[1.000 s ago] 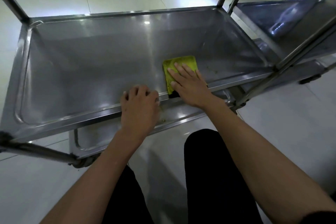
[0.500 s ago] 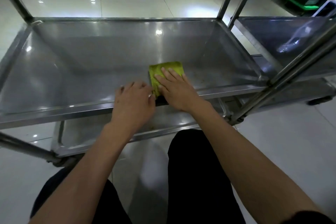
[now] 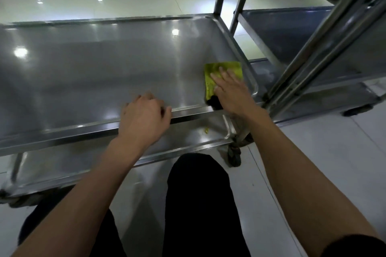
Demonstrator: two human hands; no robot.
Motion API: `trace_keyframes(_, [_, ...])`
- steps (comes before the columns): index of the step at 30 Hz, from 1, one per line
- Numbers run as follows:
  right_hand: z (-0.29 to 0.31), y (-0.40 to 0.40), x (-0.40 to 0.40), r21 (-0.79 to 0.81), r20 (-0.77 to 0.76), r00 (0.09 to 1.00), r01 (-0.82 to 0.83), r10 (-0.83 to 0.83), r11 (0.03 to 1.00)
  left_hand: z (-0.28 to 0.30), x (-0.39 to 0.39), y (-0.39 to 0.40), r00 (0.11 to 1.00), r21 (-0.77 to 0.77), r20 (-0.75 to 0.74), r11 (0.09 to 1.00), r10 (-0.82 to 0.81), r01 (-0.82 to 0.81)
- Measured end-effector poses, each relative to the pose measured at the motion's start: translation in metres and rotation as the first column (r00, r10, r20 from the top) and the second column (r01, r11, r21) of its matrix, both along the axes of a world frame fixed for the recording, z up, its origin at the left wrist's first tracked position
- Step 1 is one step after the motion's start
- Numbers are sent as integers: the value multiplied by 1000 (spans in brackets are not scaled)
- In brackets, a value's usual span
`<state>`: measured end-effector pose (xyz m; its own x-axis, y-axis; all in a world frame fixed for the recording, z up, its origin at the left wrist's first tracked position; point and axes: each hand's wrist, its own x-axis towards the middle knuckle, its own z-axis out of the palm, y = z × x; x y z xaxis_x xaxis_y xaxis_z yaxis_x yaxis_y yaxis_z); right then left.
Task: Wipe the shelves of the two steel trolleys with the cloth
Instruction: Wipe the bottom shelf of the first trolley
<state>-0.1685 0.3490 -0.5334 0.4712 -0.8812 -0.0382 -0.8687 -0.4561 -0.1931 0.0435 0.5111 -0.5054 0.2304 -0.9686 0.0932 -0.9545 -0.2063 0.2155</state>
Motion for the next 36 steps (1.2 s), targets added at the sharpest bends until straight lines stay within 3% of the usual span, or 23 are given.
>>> trace_keyframes(3, [0,-19,-31,26,-26,996,88,-88,996,-1,-3,0,1000,-19,21,1000,22,-22])
trace_keyframes(8, [-7,-24,-29,15,13,995,99,-99,995,-4,0,2,998,-51,50,998,29,-26])
trace_keyframes(13, [-7,-15,-13,16,-23,996,83,-82,996,-5,12,9,1000,-67,-25,998,-16,14])
trace_keyframes(18, [-8,14,62,64,-13,999,-45,46,997,-3,54,21,976,-57,-160,989,-145,138])
trace_keyframes(24, [-6,63,188,29,-13,978,-207,207,978,-10,147,65,996,-134,-40,987,83,-88])
trace_keyframes(28, [-8,99,270,-15,-1,942,-336,336,942,-18,171,84,992,-180,-53,977,110,-118])
trace_keyframes(36, [-11,107,281,-44,32,921,-387,389,921,-20,175,85,986,-171,-65,972,153,-162])
